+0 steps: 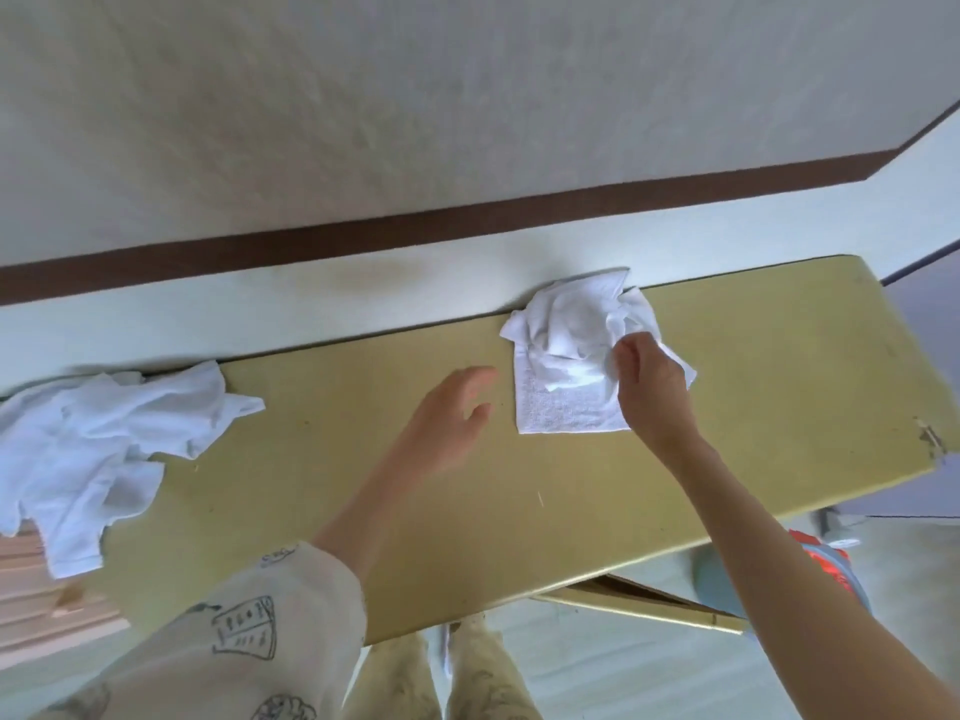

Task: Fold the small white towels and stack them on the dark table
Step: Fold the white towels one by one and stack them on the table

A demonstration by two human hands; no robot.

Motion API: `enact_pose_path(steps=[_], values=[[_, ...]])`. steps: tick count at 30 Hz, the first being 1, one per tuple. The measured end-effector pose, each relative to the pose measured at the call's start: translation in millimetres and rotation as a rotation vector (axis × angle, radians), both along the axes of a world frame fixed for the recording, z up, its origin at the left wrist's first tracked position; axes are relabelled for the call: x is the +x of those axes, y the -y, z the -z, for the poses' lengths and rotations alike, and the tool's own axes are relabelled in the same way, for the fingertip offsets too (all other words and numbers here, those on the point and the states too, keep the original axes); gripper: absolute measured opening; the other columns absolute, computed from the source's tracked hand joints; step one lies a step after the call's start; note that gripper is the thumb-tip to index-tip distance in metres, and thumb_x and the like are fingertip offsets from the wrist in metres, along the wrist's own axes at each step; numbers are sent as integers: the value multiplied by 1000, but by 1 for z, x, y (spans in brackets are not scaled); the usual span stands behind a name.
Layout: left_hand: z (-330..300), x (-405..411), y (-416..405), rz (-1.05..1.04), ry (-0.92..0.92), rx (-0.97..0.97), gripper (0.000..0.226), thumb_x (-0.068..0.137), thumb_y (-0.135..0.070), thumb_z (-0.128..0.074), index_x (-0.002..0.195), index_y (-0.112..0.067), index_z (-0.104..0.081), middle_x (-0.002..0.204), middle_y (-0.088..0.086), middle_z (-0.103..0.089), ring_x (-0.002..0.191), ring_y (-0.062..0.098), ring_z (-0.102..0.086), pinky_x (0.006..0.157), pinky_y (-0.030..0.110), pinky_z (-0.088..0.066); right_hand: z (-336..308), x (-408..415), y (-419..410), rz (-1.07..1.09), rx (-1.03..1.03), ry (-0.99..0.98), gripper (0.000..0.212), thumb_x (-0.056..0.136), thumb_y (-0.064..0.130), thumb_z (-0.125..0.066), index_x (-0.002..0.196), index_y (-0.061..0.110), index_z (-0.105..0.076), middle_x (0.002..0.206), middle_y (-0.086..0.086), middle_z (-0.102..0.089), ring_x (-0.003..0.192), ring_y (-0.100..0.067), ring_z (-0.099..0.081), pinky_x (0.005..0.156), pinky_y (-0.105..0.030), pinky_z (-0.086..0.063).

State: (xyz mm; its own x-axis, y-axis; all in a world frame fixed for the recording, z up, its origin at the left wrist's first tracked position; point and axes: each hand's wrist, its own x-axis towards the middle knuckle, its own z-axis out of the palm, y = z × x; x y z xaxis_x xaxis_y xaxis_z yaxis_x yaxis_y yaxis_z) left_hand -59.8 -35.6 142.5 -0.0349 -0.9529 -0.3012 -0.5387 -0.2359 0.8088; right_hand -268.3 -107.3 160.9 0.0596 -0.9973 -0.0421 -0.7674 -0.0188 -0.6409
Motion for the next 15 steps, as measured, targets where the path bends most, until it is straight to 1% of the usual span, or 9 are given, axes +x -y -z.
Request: enact_pose_path(steps=[1,3,5,6,8,9,11,13,15], values=[[-14,-3,10,63,16,-50,48,93,-10,-49,138,-18,-38,142,-1,-42,128,14,-42,105,28,-34,-18,5,-2,-38,-1,32,22,97,8,-39,86,-5,-52,74,-16,-55,63,-23,-43,55,-28,-25],[-40,-7,26,175,12,-145,59,91,-6,-50,143,-21,-28,149,-5,-31,134,10,-31,107,17,-22,-50,14,-9,-137,26,72,22,97,8,-41,89,-6,-55,78,-19,-58,63,-20,-43,56,-22,-32],[-64,-10,33,252,-55,-205,64,88,-1,-51,144,-20,-27,148,-8,-30,132,3,-28,103,7,-18,-75,22,-17,-248,53,107,20,97,10,-43,87,1,-58,77,-13,-61,64,-14,-46,61,-21,-36],[-73,-10,34,284,-99,-211,63,87,0,-52,142,-20,-30,144,-9,-35,128,-1,-31,101,4,-20,-86,26,-22,-294,59,127,19,96,10,-44,84,8,-59,73,-6,-60,62,-8,-46,61,-21,-35],[-83,-6,29,323,-160,-179,49,86,-3,-56,129,-23,-45,122,-11,-50,109,-2,-46,89,3,-32,-104,34,-32,-359,58,171,21,96,9,-46,80,18,-57,65,9,-53,58,0,-47,57,-12,-35],[-85,-4,24,337,-151,-149,35,86,-8,-59,116,-24,-51,105,-10,-54,96,3,-50,81,9,-37,-111,37,-37,-382,58,184,21,95,8,-46,79,18,-56,64,12,-51,58,3,-47,58,-10,-35],[-82,6,11,341,-65,-92,10,85,-22,-64,90,-18,-55,83,-6,-52,77,11,-49,67,19,-36,-118,42,-43,-410,57,183,21,95,7,-46,78,14,-55,62,10,-48,56,2,-46,57,-9,-35],[-74,23,-4,289,1,-73,17,84,-29,-65,73,-24,-52,71,-10,-51,65,7,-46,60,18,-32,-120,46,-47,-411,51,183,22,94,7,-47,76,17,-54,62,10,-48,54,1,-44,56,-10,-35],[-69,49,-21,193,6,-75,22,82,-31,-67,68,-32,-50,67,-15,-52,61,-1,-46,60,18,-32,-118,50,-48,-412,64,170,20,94,9,-49,78,18,-56,62,10,-49,55,2,-45,56,-10,-35]])
